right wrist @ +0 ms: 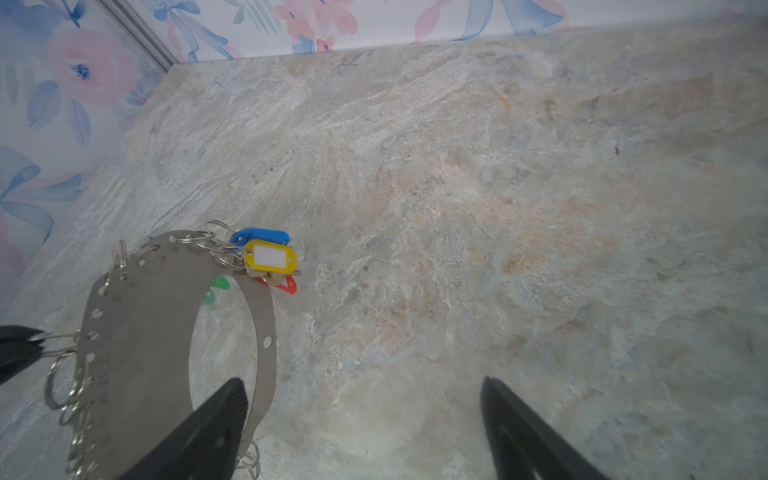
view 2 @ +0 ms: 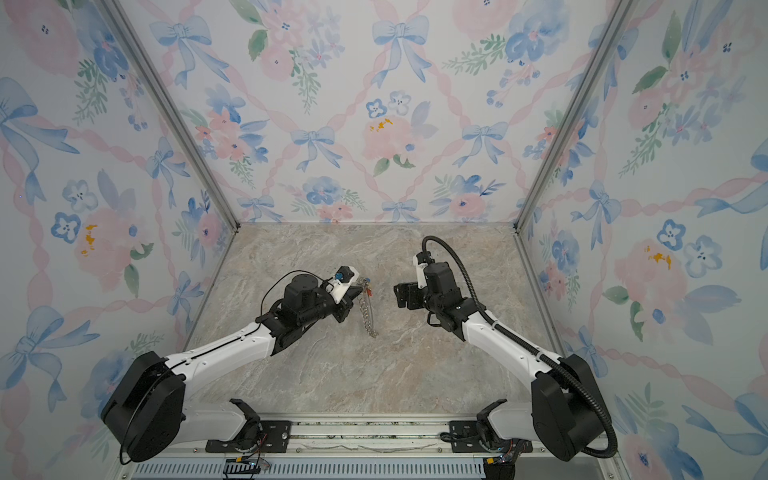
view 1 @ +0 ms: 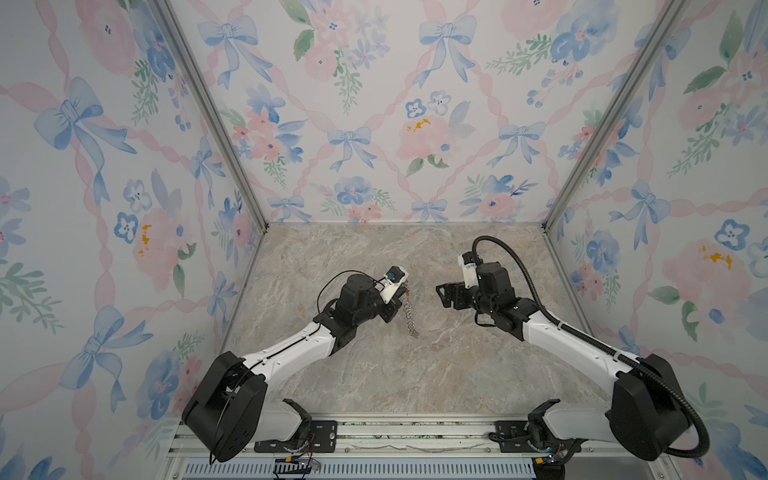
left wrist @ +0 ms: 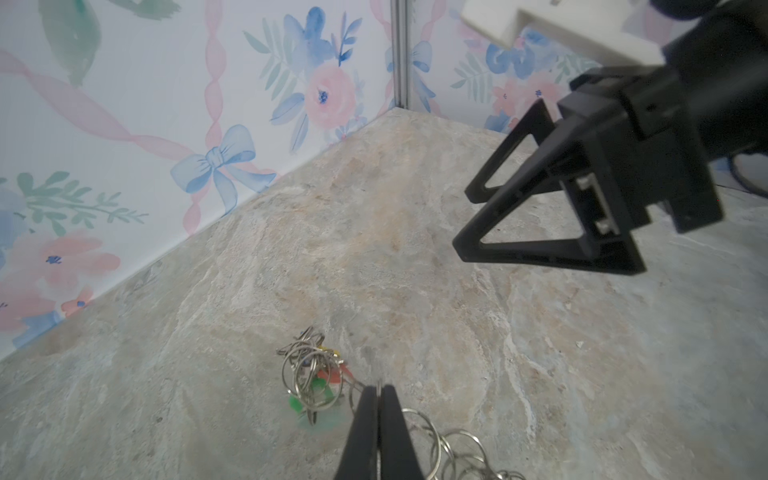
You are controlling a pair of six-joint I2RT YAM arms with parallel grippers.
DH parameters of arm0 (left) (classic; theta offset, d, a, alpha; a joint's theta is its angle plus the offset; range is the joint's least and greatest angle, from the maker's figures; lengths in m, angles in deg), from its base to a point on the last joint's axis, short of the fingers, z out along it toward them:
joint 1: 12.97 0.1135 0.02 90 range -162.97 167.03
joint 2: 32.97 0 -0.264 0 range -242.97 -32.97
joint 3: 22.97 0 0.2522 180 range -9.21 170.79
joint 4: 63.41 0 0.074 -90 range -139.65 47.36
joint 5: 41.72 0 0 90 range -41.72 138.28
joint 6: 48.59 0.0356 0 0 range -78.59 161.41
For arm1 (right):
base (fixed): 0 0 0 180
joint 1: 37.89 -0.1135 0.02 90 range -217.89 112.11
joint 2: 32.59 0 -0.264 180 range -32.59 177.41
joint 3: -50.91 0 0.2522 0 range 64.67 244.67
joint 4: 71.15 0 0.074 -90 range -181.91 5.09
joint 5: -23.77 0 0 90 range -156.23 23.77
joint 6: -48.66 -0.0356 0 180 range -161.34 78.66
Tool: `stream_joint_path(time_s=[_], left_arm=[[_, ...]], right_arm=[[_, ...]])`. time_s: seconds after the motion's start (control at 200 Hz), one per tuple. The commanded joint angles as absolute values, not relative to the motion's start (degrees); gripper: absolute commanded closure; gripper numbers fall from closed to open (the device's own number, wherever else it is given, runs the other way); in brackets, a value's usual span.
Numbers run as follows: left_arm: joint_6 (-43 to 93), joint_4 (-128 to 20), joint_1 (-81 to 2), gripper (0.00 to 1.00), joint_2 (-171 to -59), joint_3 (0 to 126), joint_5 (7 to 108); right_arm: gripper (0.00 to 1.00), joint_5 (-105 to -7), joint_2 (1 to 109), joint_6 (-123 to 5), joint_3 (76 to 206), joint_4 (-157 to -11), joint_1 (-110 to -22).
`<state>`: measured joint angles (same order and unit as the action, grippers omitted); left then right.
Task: Put the keys on the keyring
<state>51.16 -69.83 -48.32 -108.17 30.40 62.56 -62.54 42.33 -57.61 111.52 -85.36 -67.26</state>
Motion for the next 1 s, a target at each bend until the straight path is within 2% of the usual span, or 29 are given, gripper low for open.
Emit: stream_joint_path(time_s=[0.0,0.13,0.255,0.43,0.595,0.73,0.855,0.99], left_arm=[[59.04,-74.7,-48.65,1.0,-106.21,28.05,70.55],[63.75,-76.07,-48.48,1.0,-104.42,25.37,76.34],[68.22,-78.32,-48.06,1.0,-103.03,22.13,81.4],[68.34,-79.52,-45.75,1.0,-102.45,20.62,85.43],[68.3,-79.65,-43.55,1.0,-103.54,20.89,91.54],[68.48,-79.88,-42.43,1.0,-104.42,20.92,94.71],[68.31,-79.88,-41.89,1.0,-104.91,20.87,97.27],[67.96,-79.88,-41.71,1.0,-104.91,20.8,98.59]], right_arm=[[0.1,-57.79,39.53,-51.41,107.92,-76.9,-67.6],[0.11,-51.15,39.8,-48.81,108.22,-76.96,-67.2],[0.21,-41.33,40.94,-47.89,108.11,-76.24,-67.08],[0.22,-36.91,38.96,-46.11,104.54,-73.1,-67.38],[0.27,-30.83,37.21,-43.82,101.28,-68.47,-68.43],[0.29,-30.4,38.07,-42.23,99.76,-65.14,-70.71],[0.29,-35.37,38.33,-37.3,98.73,-64.1,-75.46],[0.34,-37.8,37.43,-36.11,96.21,-59.22,-77.0]])
